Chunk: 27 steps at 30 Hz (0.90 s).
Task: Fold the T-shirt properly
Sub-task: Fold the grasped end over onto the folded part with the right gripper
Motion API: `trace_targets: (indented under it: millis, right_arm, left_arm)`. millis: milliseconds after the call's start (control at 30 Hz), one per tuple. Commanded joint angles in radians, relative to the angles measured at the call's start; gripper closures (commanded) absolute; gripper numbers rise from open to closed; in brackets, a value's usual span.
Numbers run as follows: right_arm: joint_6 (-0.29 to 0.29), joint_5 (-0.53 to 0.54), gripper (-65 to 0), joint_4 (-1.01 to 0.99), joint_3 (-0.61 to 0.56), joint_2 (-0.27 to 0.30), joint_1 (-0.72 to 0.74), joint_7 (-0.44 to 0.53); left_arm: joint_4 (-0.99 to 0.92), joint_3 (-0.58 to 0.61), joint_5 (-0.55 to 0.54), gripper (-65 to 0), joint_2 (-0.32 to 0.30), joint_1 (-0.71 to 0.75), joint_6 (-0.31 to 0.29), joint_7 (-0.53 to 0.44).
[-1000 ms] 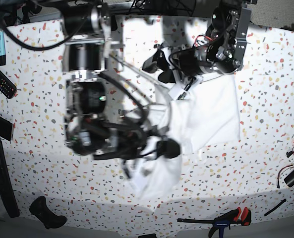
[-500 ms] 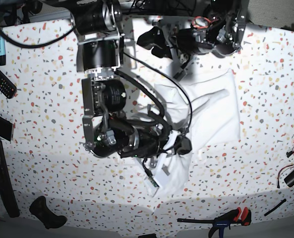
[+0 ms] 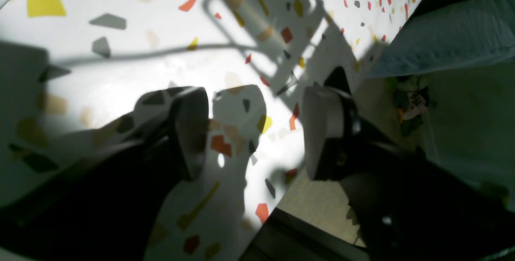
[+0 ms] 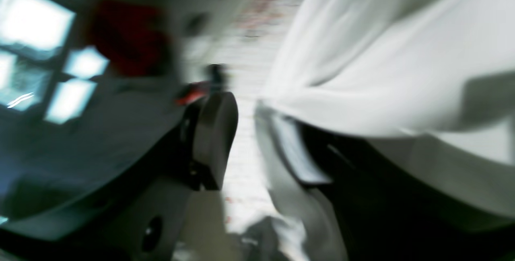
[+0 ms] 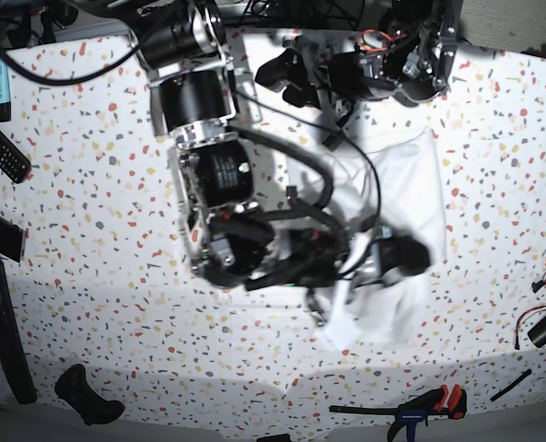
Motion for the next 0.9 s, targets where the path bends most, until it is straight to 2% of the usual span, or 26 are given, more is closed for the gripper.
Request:
trace_targets:
  millis: [0,167,333,400,467,567,633,700,767,867]
  right_arm:
    - [0.003,0.05,-27.4,0.018,-0.021,-0.01,0.03,0.03]
    - [0.02,0.053,-27.4,0.018,-0.109,-0.01,0.03,0.026]
    - [0.02,0.05,-27.4,0.018,-0.102,-0.01,0.031,0.056]
    - [0.02,0.015,-27.4,0.018,-0.084,-0.01,0.033,0.083]
    - [0.02,-0.075,-27.4,0.018,-0.058,-0.01,0.033,0.156]
    - [0.02,-0.285,-27.4,0.018,-0.006,-0.01,0.033,0.319]
    - [0.02,-0.423,-27.4,0.018,0.033,-0.01,0.036,0.395]
    - [0.02,-0.533,-27.4,0.017,0.072,-0.01,0.047,0.418]
    - [-0.003,-0.583,-27.4,0.005,0.099,-0.01,0.066,0.448]
    - [-0.018,-0.586,-27.4,-0.043,0.13,-0.01,0.111,0.467]
  left_arm:
    - [0.021,0.002,-0.019,-35.0,0.003,-0.003,-0.005,-0.011]
    - [0.021,0.002,-0.019,-35.0,0.003,-0.003,-0.005,-0.007]
    - [0.021,0.002,-0.019,-35.0,0.003,-0.003,-0.005,-0.007]
    - [0.021,0.002,-0.019,-35.0,0.003,-0.003,-0.005,-0.007]
    - [0.021,0.002,-0.02,-35.0,0.003,-0.003,-0.005,-0.007]
    - [0.024,0.002,-0.073,-35.0,0.003,-0.003,-0.005,-0.006]
    - [0.042,0.002,-0.154,-35.0,0.002,-0.003,-0.002,0.036]
    - [0.072,0.002,-0.28,-35.0,0.003,0.003,0.008,0.117]
    - [0.113,0.002,-0.369,-35.0,0.002,0.016,0.006,0.161]
    - [0.177,0.002,-0.376,-35.0,0.002,0.022,0.006,0.164]
